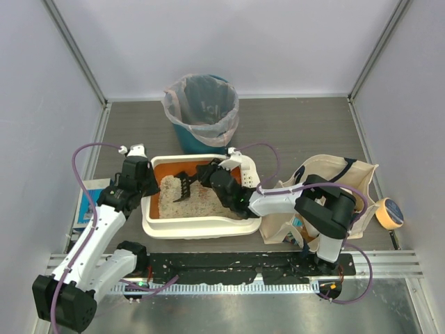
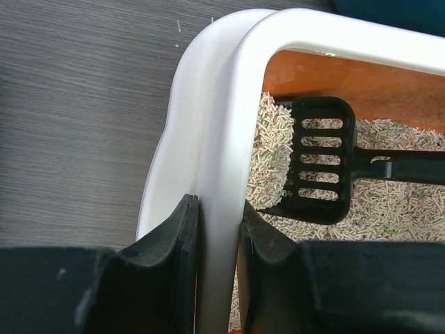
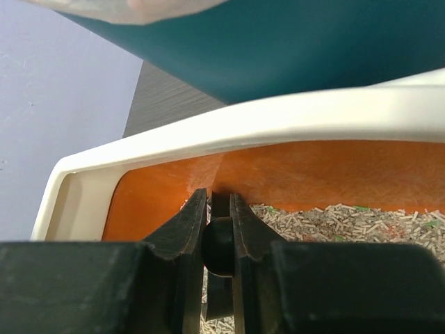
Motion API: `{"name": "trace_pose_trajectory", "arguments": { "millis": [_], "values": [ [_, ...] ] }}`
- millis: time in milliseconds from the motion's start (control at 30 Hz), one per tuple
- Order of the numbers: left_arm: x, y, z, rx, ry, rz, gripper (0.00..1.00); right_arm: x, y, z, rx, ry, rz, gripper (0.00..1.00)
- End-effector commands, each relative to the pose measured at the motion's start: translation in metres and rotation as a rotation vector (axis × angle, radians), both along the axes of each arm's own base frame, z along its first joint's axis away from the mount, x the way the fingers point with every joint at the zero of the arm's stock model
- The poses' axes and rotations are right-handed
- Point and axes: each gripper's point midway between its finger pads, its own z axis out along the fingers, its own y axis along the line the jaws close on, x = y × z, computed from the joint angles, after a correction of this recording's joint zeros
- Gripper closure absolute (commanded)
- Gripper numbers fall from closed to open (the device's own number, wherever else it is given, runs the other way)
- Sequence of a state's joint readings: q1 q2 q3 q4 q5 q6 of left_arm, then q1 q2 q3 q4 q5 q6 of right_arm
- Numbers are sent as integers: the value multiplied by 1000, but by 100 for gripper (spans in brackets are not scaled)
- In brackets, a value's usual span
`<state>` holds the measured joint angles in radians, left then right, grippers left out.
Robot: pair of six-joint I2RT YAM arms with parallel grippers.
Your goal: Clean the litter box
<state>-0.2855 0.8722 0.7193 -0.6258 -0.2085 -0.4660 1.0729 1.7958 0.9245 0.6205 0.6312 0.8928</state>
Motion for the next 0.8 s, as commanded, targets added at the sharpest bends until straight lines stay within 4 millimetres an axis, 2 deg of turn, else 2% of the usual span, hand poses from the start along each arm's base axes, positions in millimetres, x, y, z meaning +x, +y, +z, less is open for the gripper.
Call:
{"name": "trace_pose_trajectory", "arguments": {
  "millis": [0, 433, 533, 667, 733, 767],
  "values": [
    [-6, -21, -5, -110, 35, -46, 100, -18, 6, -43, -88, 62, 39, 99],
    [-8, -30, -8, -138, 51, -87, 100, -36, -4, -74, 13, 138, 51, 99],
    [-8, -29, -5, -137, 45, -85, 98, -39, -11, -66, 85, 142, 38, 99],
    [-8, -28, -2, -136, 27, -81, 93, -43, -14, -44, 163, 129, 44, 99],
    [-8, -28, -1, -137, 21, -81, 91, -46, -18, -39, 193, 131, 40, 99],
    [-8, -28, 1, -139, 16, -81, 90, -45, -19, -30, 224, 121, 38, 99]
  ]
}}
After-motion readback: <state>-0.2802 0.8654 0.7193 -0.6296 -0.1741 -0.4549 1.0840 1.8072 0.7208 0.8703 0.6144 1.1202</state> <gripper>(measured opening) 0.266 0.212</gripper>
